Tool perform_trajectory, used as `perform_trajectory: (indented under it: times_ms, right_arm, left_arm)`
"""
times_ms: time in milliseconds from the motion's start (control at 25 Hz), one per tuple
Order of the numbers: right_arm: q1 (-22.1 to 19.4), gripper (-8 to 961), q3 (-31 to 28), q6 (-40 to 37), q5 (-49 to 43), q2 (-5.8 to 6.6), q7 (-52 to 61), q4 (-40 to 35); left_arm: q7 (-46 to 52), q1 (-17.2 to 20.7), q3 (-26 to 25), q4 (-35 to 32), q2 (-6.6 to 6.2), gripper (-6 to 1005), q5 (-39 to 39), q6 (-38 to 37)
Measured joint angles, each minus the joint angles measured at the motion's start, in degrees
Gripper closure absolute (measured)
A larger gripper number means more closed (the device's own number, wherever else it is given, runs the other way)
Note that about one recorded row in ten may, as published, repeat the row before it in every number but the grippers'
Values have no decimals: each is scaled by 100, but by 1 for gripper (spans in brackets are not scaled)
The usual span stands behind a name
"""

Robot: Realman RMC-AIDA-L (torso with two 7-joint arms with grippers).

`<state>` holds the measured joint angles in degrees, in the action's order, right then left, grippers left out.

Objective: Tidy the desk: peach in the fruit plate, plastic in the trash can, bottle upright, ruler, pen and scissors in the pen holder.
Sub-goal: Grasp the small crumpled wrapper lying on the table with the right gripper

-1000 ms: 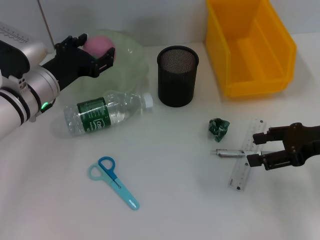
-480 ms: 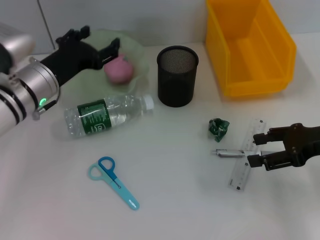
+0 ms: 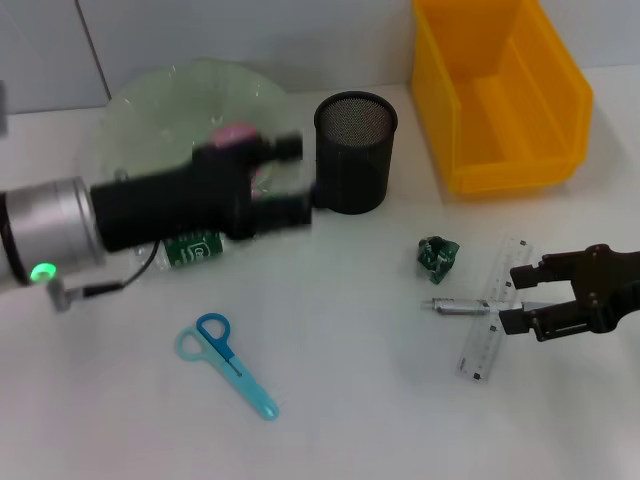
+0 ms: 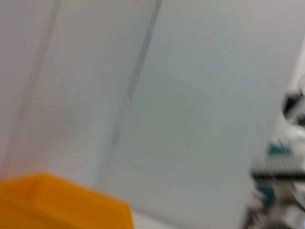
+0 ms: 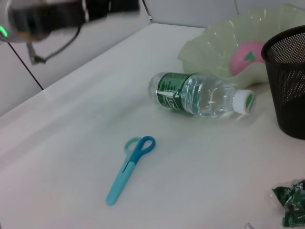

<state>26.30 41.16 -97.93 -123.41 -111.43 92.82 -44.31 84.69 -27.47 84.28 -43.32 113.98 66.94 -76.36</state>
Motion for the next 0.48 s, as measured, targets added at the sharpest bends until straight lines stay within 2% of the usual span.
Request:
perform_trajectory:
  times_ms: [200,280,320,360,400,480]
  right_arm:
    - [-2,142,-3,-15,0,9,7,-8]
    - [-3,143,-3,-20,0,15,16,-23]
    - [-3,143,-3,-20,0,15,16,-23]
    - [-2,143,1,-28,-3,20,45,-55]
    - [-2,143,1,-28,-3,20,45,-55]
    - [-1,143,24,-39,-12,24,73,-96]
  left_arm:
    - [157,10,-407,-40,-9,156,1496,-298]
    - [221,-33,-467,-59,31,157,2290,-305]
    - [221,-33,-467,-59,31,157,2290,-305]
    - [226,-52,-553,-59,100,157,2657,-285]
    - [226,-52,-553,-59,100,157,2657,-285]
    - [184,-65,-733,-59,196,157,3046,-274]
